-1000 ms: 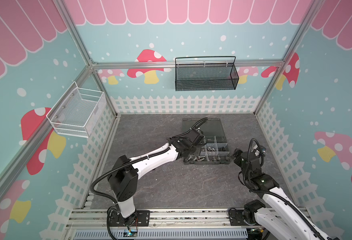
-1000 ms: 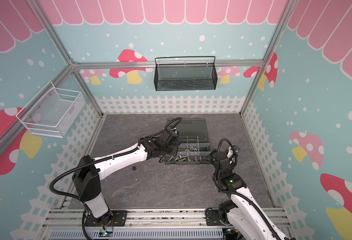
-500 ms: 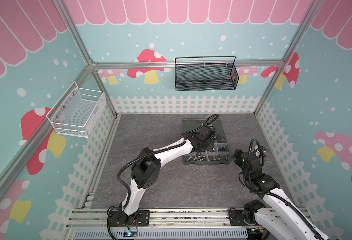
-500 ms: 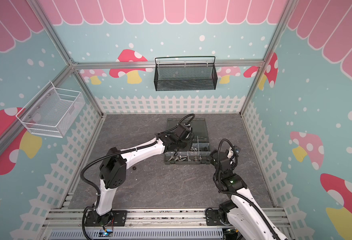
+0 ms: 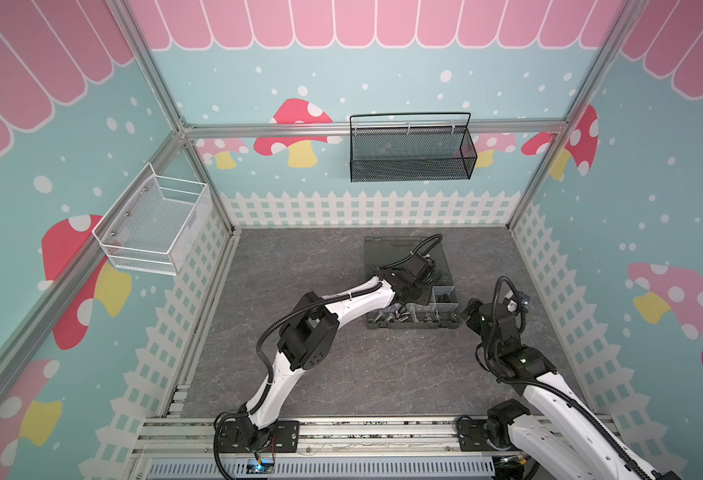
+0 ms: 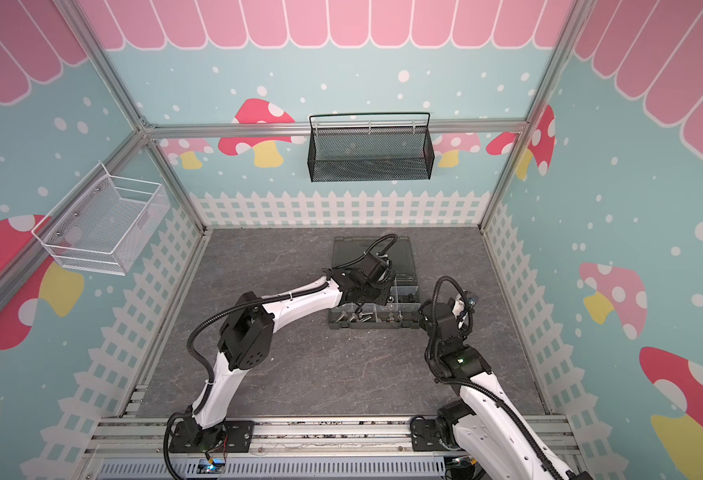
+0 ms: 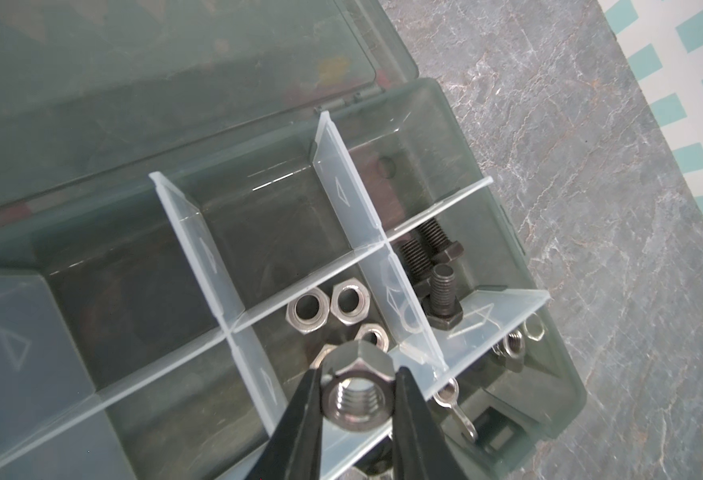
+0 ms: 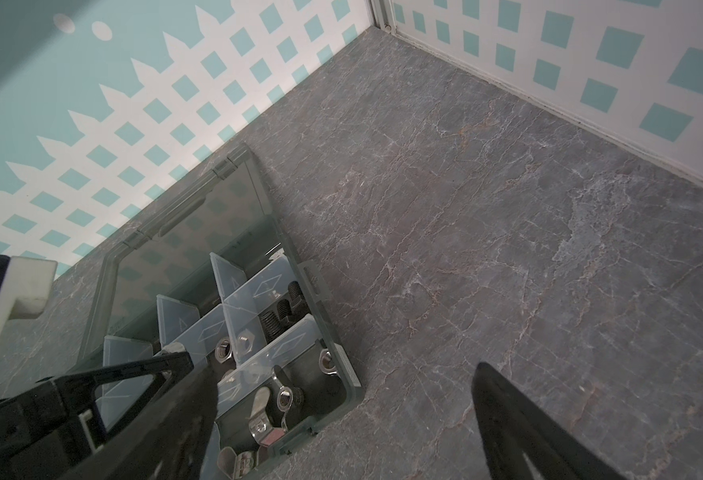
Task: Sort the screws and nuts into containers
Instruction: 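Open the left gripper to drop the silver nut into the nut compartment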
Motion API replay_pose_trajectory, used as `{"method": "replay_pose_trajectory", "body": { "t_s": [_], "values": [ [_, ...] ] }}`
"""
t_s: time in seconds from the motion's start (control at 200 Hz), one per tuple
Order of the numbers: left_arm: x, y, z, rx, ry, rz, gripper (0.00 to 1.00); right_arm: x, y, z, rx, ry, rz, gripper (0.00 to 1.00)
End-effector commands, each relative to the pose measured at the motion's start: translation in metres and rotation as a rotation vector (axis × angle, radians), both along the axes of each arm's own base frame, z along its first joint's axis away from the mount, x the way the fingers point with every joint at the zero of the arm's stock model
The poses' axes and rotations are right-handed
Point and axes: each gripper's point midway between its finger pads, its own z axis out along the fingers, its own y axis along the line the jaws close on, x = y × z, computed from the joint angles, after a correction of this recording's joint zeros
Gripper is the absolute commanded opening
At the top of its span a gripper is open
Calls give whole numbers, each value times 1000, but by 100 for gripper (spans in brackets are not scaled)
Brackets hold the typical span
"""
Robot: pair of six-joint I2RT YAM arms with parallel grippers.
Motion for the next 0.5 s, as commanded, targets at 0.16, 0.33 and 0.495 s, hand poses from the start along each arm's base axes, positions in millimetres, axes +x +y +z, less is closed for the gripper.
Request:
{"method": "replay_pose_trajectory", "body": {
  "t_s": [0.16,0.33,0.495],
  "values": [
    [14,-2,-4,28,-28,13,32,1,-3,6,10,-18,-24,97],
    [16,3,-1,42,-36,26,36,1,-3,5,10,-16,-22,97],
    [14,8,10,38,-50,36,38,1,-3,5,12,-14,-19,97]
  ]
}}
